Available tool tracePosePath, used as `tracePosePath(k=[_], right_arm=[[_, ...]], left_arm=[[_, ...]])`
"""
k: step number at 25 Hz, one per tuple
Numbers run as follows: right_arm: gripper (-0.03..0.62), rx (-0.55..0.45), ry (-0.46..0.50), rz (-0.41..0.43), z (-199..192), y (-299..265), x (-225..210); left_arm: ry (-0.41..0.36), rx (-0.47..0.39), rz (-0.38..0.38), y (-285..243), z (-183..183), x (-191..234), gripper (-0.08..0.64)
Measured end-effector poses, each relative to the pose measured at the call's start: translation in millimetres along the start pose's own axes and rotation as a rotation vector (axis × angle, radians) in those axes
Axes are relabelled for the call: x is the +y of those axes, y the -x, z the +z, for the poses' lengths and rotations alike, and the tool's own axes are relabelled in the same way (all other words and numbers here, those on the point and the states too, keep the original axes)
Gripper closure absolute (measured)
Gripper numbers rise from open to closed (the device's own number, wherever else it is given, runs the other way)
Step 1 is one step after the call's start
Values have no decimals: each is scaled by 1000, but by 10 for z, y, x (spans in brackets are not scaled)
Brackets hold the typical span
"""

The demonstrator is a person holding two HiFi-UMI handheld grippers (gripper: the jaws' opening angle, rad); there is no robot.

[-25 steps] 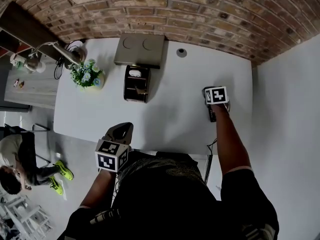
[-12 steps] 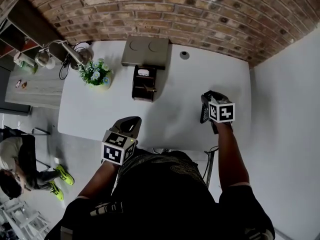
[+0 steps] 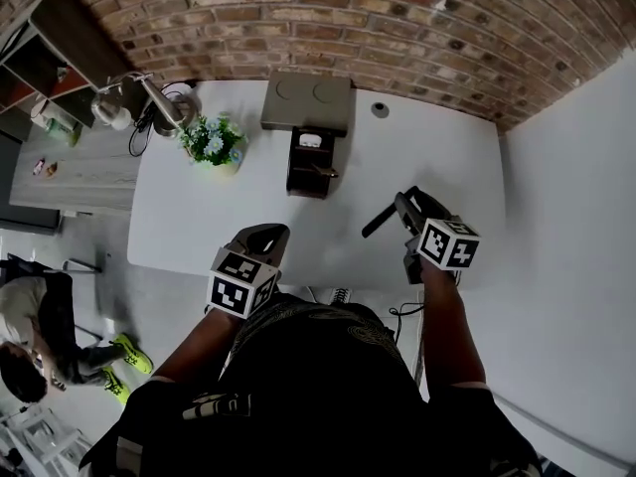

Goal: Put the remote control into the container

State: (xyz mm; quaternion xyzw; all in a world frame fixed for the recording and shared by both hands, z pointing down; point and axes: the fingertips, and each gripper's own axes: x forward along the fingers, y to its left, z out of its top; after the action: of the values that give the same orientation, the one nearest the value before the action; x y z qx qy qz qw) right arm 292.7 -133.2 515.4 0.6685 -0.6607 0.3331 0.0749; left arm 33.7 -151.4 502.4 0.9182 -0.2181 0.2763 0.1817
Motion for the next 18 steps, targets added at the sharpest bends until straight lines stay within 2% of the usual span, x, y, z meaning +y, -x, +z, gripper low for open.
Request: tracePosePath(k=[10, 15, 18], right_arm=[[381, -307, -440, 1, 165, -149, 525], [382, -423, -619, -59, 168, -312, 558], [382, -470, -681, -108, 100, -396, 569]], left_arm=[[-28, -2, -7, 359, -149, 376, 555], [-41, 1, -20, 535, -176, 496, 555], [-54, 7, -17, 661, -220, 607, 555]])
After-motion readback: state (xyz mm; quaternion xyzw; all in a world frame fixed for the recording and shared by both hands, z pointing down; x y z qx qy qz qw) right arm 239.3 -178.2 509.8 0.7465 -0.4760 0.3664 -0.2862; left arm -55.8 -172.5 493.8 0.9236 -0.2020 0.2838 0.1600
